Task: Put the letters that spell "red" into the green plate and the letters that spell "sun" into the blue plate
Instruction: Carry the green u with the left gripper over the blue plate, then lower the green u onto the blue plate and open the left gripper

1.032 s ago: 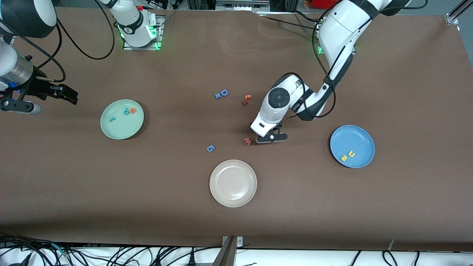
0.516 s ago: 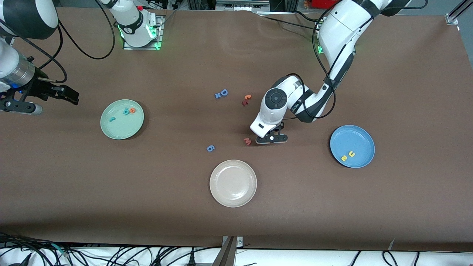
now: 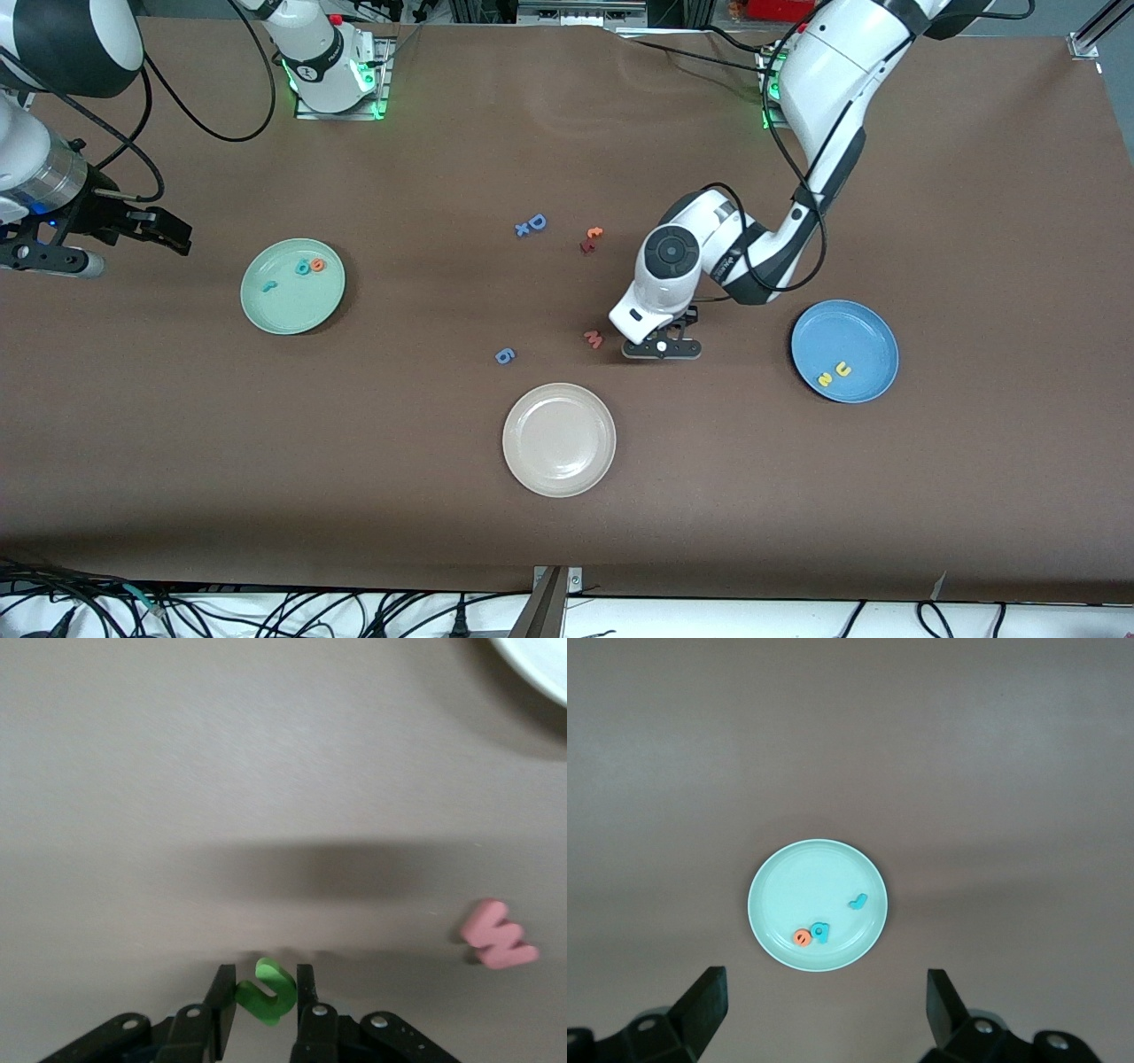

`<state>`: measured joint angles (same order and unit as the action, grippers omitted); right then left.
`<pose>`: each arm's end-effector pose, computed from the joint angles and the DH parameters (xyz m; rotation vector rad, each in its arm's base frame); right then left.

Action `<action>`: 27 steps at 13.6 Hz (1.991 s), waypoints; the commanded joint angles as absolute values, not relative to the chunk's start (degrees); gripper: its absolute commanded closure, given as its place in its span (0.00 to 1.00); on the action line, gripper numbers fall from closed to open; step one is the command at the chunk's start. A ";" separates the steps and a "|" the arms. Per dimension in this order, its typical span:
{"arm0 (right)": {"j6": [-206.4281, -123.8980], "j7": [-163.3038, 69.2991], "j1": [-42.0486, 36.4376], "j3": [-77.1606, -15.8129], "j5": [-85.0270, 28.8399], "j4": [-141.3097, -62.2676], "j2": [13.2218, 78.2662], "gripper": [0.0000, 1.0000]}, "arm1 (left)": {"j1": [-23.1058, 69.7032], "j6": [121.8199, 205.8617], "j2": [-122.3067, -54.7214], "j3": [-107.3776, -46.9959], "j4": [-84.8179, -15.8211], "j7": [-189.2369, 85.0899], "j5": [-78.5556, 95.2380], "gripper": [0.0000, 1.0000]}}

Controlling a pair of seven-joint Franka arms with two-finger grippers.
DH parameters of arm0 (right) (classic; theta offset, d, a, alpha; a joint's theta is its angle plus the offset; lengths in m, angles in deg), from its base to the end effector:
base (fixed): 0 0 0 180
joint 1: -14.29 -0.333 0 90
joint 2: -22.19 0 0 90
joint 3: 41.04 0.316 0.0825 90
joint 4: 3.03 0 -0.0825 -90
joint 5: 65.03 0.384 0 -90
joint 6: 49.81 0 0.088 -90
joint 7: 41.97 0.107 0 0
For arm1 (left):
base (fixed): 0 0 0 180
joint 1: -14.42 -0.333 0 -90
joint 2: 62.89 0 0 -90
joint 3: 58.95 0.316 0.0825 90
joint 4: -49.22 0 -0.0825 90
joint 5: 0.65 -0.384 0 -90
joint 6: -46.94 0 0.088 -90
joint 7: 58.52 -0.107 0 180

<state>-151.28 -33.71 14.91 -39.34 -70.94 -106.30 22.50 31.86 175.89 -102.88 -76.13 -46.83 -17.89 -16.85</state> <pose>0.5610 0.0015 0.5289 3.0341 -0.1563 -0.0433 0.5671 -0.3577 0.2025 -3.0758 0.0386 0.0841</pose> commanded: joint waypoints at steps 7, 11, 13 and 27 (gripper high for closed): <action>-153.52 -33.80 15.08 -39.37 -69.77 -108.15 21.75 0.01 | 24.54 165.17 -98.14 -76.53 -46.76 -35.73 -18.23 0.80; -153.60 -33.80 15.08 -39.37 -69.77 -108.15 21.75 0.01 | 18.57 159.89 -95.68 -76.79 -46.85 -47.24 -17.61 0.79; -153.52 -33.80 15.00 -39.37 -69.77 -108.24 21.66 0.01 | 15.76 159.18 -94.98 -76.79 -47.37 -53.49 -17.27 0.80; -153.95 -33.80 15.00 -39.37 -69.69 -108.32 21.75 0.01 | 4.58 160.06 -96.90 -76.53 -46.67 -72.41 -16.56 0.29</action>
<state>-152.95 -33.71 14.92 -39.35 -70.90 -107.32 22.50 5.27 159.86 -96.65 -76.23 -46.60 -70.69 -16.84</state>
